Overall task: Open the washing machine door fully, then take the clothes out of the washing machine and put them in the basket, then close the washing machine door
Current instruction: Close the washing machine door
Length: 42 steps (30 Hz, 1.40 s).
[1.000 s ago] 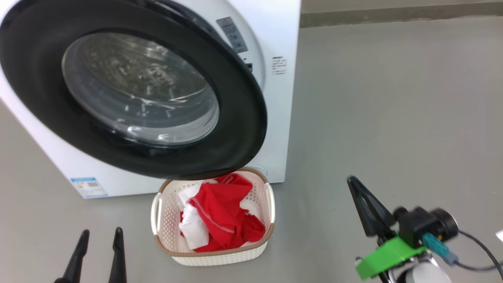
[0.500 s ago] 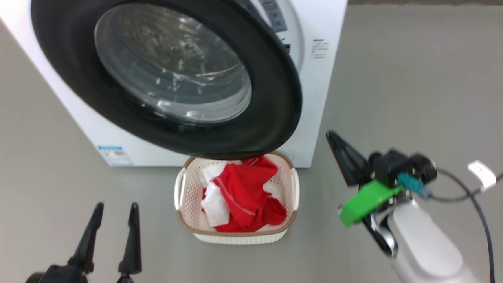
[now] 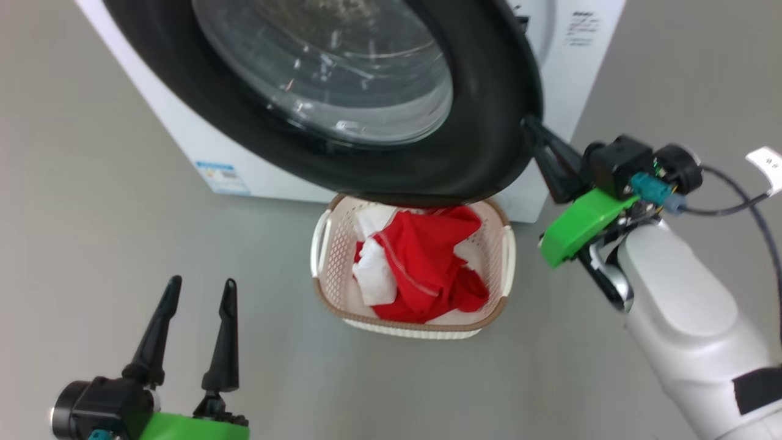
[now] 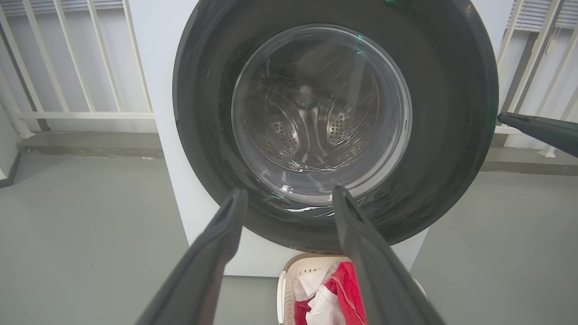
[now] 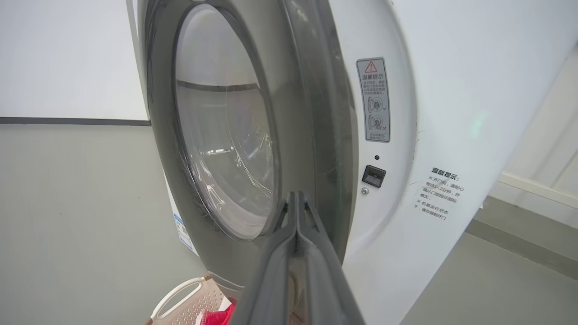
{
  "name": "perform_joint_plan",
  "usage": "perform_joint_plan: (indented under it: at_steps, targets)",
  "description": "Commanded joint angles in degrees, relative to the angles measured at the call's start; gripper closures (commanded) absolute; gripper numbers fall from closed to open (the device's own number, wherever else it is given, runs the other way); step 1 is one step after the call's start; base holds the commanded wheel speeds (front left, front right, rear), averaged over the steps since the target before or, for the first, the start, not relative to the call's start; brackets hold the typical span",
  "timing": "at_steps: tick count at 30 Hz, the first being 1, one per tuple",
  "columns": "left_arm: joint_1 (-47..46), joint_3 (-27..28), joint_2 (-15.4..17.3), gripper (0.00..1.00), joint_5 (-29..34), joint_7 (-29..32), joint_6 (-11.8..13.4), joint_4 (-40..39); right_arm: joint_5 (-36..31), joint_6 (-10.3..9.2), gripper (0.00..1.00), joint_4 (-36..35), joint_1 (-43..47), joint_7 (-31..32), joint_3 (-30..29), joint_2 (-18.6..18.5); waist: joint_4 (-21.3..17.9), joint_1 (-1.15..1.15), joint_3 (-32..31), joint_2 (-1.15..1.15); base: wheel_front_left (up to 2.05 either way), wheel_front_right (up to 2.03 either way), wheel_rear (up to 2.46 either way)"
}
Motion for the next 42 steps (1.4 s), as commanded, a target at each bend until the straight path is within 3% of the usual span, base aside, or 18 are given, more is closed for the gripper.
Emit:
perform_joint_plan:
  at_steps: [1,18,31,39,40,42]
  targets:
    - [-2.0,1.6,0.4,0.00,0.1,-0.7,-0.3,-1.0,0.5,0.35,1.00,-0.7,-1.9,-0.4,0.6,0.3,2.1,0.00,2.3,0.00,0.00,0.00,0.00]
    - [-5.5,1.0,-0.1,0.00,0.4,-0.7,-1.3,-0.3,0.4,0.35,1.00,3.0,-11.8,-0.4,-2.3,-2.1,4.3,0.00,7.6,0.00,0.00,0.00,0.00]
    - [-8.4,-0.1,-0.4,0.00,0.1,-0.7,-1.9,0.6,-2.2,0.35,1.00,13.0,-23.2,-0.4,-7.1,-2.0,5.7,0.00,11.4,0.00,0.00,0.00,0.00]
    - [-8.5,0.3,-0.5,0.00,0.0,-0.7,-2.0,1.3,-5.3,0.35,1.00,13.0,-23.4,-0.4,-8.2,-0.1,5.0,0.00,11.2,0.00,0.00,0.00,0.00]
    - [-8.5,0.5,-0.5,0.00,0.0,-0.7,-2.0,1.3,-5.4,0.35,0.98,12.6,-23.1,-0.4,-8.1,0.2,4.7,0.00,11.0,0.00,0.00,0.00,0.00]
    - [-8.5,1.0,-0.5,0.00,0.0,-0.7,-2.0,1.2,-5.4,0.35,0.77,11.7,-22.4,-0.4,-7.8,0.8,4.1,0.00,10.6,0.00,0.00,0.00,0.00]
